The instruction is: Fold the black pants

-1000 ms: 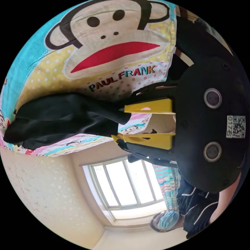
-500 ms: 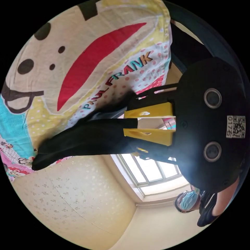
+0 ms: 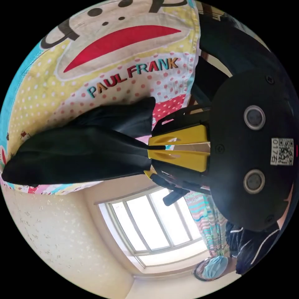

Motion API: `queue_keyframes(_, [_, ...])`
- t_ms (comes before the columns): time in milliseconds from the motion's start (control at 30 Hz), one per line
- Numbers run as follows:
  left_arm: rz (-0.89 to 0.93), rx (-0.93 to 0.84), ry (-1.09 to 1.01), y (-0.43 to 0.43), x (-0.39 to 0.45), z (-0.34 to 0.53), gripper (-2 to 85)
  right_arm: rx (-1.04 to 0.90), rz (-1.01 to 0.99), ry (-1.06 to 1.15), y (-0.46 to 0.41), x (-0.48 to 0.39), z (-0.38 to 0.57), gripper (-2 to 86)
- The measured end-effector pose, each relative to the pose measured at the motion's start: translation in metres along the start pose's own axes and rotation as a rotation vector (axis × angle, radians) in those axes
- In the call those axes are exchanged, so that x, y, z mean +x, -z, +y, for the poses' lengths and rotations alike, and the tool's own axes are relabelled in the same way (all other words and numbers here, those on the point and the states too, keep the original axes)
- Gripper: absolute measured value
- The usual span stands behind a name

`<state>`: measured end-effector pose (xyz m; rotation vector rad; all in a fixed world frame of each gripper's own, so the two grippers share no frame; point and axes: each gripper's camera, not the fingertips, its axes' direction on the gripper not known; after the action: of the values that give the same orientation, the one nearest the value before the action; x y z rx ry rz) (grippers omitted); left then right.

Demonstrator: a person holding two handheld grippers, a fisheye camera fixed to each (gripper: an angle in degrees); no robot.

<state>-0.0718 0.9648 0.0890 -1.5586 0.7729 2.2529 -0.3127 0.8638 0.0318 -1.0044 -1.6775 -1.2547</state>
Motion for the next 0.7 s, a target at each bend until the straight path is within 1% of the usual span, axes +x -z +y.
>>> queue_keyframes(67, [-0.014,-0.051,0.034,-0.027,-0.008,0.004,3.8,0.004,0.048,-0.079,-0.007,0.014,-0.002,3.5])
queue_keyframes(133, [-0.077,-0.083,0.044,-0.052,-0.012,0.006,4.0,-0.024,0.027,-0.153,-0.017,0.026,-0.005,3.9])
queue_keyframes(200, [-0.155,-0.108,0.055,-0.071,-0.014,0.003,4.3,-0.053,0.050,-0.169,-0.023,0.023,-0.006,4.5])
queue_keyframes(267, [-0.166,-0.137,0.081,-0.079,-0.017,-0.003,4.5,-0.089,0.087,-0.121,-0.027,0.011,-0.009,5.4])
queue_keyframes(300, [-0.171,-0.155,0.083,-0.082,-0.018,-0.008,4.7,-0.134,0.113,-0.062,-0.031,0.002,-0.012,6.9])
queue_keyframes(333, [-0.174,-0.166,0.075,-0.084,-0.019,-0.010,4.8,-0.188,0.134,-0.006,-0.034,-0.008,-0.015,8.3])
queue_keyframes(467, [-0.189,-0.226,0.015,-0.093,-0.017,-0.020,4.9,-0.270,0.140,0.091,-0.033,-0.033,-0.017,10.9])
queue_keyframes(567, [-0.167,-0.252,0.040,-0.099,-0.024,-0.025,5.0,-0.226,0.073,0.109,-0.011,-0.046,-0.023,11.8])
queue_keyframes(700, [-0.156,-0.204,0.082,-0.101,-0.028,-0.016,5.1,-0.107,0.009,0.196,0.040,-0.076,-0.058,12.2])
